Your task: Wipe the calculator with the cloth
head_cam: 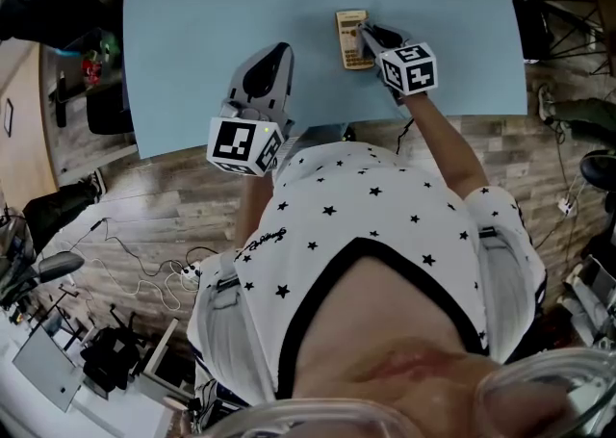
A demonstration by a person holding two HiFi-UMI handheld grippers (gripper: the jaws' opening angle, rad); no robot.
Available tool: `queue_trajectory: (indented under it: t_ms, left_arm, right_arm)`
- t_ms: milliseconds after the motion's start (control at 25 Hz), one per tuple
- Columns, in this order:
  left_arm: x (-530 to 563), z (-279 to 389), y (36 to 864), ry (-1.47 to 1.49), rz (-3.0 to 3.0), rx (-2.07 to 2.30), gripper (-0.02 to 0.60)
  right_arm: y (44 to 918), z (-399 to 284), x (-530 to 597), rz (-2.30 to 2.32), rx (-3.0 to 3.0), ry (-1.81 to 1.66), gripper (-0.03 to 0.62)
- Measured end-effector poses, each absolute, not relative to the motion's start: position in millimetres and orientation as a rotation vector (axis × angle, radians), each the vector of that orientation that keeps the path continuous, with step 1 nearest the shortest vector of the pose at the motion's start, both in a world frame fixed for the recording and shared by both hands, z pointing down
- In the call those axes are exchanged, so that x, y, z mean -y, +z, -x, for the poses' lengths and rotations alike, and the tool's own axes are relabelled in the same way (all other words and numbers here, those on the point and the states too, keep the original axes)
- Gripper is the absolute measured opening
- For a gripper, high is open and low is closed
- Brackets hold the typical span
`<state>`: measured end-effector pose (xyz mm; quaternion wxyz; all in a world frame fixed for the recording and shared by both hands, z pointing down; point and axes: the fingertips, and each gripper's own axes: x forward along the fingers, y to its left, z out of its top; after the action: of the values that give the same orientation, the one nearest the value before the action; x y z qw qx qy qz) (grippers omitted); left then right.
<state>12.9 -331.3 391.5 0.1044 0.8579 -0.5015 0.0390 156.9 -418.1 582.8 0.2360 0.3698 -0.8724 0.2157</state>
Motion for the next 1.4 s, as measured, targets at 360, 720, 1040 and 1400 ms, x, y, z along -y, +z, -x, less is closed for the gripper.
queue_trajectory:
  t_ms: [360, 720, 1040, 1400]
  left_arm:
    - [321, -12, 394, 0.132, -2.530, 1.468, 0.031]
    - [313, -16, 399, 0.136, -2.536, 1.444, 0.031]
    - [310, -20, 396, 0.138, -2.562, 1.407, 0.031]
    - [306, -26, 398, 0.150, -2.574, 1.383, 0.031]
  right_arm:
    - [595, -103, 369, -0.816, 2.436, 0.583, 0.049]
    - [603, -127, 375, -0.893, 2.388, 0.570, 0.049]
    - [604, -167, 382, -1.041, 2.330, 0.602, 0.049]
    - [610, -184, 381, -1.151, 2.314, 0.631, 0.048]
